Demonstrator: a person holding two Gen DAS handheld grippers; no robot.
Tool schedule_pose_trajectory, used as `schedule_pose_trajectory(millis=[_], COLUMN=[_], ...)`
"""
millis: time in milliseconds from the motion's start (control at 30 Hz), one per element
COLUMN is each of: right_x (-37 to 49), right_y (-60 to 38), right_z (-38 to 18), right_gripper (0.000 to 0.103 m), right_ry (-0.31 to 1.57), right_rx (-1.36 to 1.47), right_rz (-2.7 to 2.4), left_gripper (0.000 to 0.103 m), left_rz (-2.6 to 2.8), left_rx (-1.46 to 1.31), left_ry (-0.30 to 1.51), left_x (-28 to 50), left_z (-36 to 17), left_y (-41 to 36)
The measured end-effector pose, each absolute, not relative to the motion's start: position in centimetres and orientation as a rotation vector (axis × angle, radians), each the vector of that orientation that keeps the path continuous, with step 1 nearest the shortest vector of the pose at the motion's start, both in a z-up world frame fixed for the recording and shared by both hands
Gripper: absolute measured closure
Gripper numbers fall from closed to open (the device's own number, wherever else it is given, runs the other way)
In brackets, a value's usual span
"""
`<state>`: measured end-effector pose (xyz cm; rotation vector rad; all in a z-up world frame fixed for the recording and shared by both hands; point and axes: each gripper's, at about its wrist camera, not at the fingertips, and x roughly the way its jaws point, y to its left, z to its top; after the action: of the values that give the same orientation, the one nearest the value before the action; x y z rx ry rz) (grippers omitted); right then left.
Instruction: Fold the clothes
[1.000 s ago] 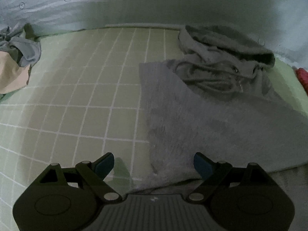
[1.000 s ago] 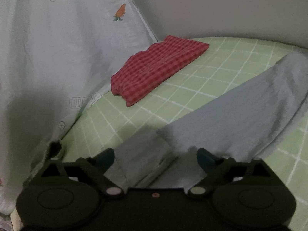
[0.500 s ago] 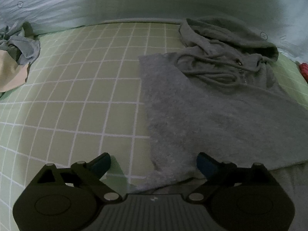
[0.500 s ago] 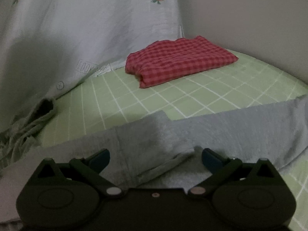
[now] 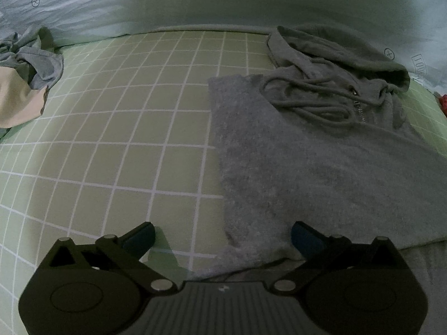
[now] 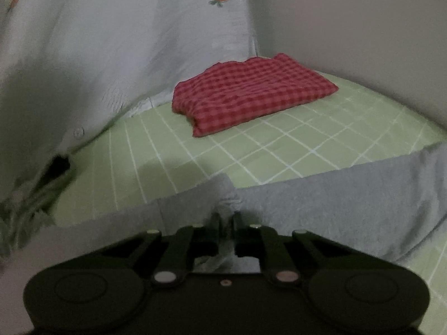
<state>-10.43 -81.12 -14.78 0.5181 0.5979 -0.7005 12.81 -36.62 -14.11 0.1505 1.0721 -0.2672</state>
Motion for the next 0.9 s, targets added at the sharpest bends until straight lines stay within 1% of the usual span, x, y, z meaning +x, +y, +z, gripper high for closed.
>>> schedule_pose_trajectory(millis=[267, 467, 600, 900], right_x=[-11.5, -9.3, -6.2, 0.9], right_y=[-81.4, -79.2, -76.2, -67.8], right_z=[-12.6, -12.2, -12.7, -14.5], right_gripper=[0.095, 0.095, 0.095, 0.095], right_ry=[0.414, 0.334, 0.350, 0.514], right_rx=[0.827, 1.063, 1.190, 1.403], right_rz=[-0.575, -0.343, -0.172, 0.150], left_gripper=[0.000, 0.000, 0.000, 0.000], left_rz=[-0.265, -0.268, -0.272, -0.275], left_rx=[0.150, 0.149, 0.150, 0.151], left_ry=[1.064, 1.045, 1.046, 1.033], left_x=[12.8, 12.4, 12.4, 12.3], left_z=[-14.2, -14.2, -14.2, -14.3], left_y=[-36.7, -36.6, -36.5, -36.4])
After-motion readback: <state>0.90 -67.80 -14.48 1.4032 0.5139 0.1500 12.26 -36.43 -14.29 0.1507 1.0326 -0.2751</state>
